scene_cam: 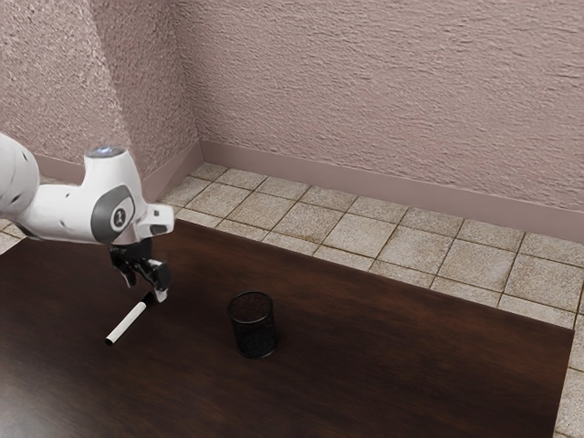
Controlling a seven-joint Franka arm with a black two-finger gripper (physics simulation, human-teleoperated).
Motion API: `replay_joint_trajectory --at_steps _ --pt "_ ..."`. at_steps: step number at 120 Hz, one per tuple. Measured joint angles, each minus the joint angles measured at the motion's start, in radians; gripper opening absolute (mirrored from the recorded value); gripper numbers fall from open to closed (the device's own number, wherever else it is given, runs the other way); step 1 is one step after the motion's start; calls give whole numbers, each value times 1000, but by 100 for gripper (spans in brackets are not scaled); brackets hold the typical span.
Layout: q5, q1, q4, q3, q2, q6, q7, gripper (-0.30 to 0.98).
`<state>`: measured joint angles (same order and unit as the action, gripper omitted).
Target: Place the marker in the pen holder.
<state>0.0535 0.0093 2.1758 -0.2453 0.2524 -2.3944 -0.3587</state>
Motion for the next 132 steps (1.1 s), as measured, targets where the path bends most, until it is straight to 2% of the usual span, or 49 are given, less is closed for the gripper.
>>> replay_joint_trajectory --at_steps 96,132 --pt "2 14 -19 -31 90 -66 -46 66" --pt "23 0 -44 -23 122 -88 -64 66"
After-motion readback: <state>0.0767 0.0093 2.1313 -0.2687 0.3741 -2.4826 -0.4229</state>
